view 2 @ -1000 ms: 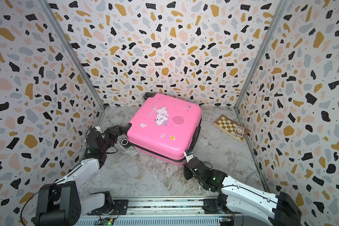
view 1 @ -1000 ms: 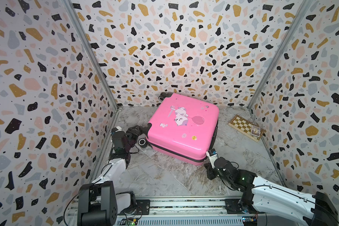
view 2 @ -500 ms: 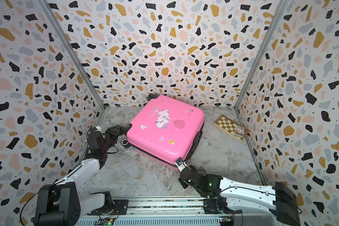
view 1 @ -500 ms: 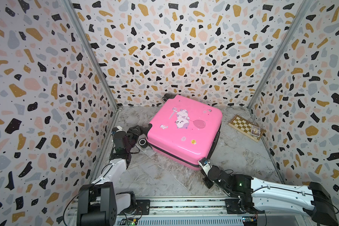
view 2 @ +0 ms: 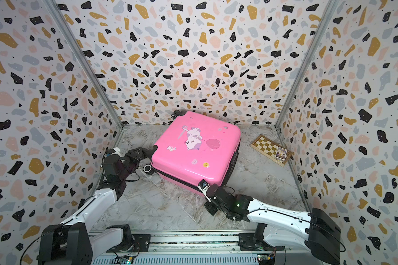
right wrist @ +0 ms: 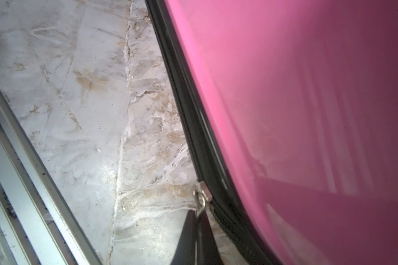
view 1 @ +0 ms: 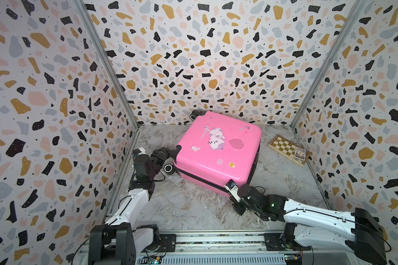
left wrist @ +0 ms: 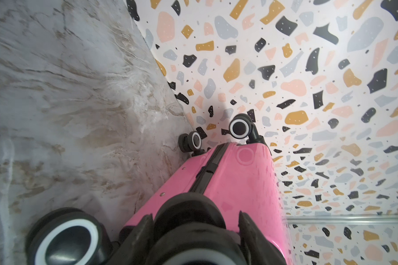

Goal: Open the suitcase zippers
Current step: Unzip the zipper on the suitcase.

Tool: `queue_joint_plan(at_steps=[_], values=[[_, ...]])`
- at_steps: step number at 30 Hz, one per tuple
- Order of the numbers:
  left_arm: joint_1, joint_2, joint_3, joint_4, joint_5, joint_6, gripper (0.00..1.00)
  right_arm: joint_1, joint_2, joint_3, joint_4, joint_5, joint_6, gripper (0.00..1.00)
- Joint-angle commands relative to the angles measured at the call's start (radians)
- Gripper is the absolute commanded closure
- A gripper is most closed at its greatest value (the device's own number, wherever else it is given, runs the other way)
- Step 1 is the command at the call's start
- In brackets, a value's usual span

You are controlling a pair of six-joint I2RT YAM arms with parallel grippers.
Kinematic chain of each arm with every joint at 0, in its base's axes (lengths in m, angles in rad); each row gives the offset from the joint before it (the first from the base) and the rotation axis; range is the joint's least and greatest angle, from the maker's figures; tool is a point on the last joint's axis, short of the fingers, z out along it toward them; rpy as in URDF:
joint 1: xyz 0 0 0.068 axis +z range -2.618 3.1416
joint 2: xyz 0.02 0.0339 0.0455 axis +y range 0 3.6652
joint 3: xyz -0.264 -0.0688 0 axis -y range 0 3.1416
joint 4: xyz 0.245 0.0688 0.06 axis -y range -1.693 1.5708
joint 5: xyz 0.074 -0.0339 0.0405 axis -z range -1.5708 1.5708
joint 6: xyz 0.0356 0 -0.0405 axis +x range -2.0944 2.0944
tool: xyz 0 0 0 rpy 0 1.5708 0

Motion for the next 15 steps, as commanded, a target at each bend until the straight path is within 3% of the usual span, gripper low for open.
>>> queue_joint_plan(at_steps=[1, 7, 15], values=[[-0.093, -0.061, -0.036, -0.123, 0.228, 0.093, 0.48, -0.126, 0.013, 0.008, 0.008, -0.084, 0.057, 1.0], [-0.208, -0.119, -0.047, -0.185, 0.195, 0.126, 0.49, -0.296, -0.016, -0.018, 0.042, -0.15, 0.022, 1.0], [-0.399, -0.175, -0.065, -0.214, 0.117, 0.128, 0.5, -0.44, -0.043, -0.04, 0.088, -0.213, -0.017, 1.0]])
